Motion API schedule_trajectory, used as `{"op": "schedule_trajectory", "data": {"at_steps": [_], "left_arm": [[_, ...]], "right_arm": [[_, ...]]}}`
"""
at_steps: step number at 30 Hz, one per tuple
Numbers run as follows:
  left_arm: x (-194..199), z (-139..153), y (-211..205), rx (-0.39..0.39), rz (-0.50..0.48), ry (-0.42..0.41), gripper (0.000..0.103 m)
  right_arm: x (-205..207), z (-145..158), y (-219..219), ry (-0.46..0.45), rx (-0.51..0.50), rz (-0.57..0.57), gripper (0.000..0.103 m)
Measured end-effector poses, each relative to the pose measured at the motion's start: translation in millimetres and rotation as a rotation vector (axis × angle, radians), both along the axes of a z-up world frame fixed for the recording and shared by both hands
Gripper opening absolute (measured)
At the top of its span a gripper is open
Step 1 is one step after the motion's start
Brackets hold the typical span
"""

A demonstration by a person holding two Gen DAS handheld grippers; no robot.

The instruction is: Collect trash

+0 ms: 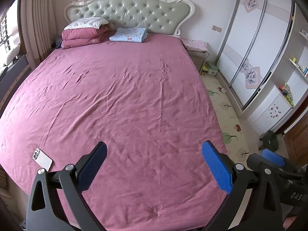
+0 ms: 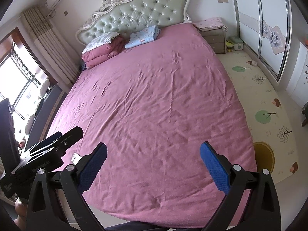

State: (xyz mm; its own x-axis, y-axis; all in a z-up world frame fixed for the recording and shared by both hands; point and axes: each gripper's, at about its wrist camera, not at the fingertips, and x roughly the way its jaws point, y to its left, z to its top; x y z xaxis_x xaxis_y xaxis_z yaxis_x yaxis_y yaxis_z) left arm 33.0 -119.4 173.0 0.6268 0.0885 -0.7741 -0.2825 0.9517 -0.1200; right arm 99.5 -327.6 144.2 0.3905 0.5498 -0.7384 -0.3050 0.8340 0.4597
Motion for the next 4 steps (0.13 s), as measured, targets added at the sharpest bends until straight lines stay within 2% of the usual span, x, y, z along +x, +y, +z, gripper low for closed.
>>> {"op": "schedule_trajectory", "data": {"at_steps": [4], "left_arm": [[3.9,-1.3,1.0,-0.011,-0.005,0.002,0.099]], "right_arm": [[0.5,0.0,-0.6,0.0,0.001,-0.001,0.094]]}}
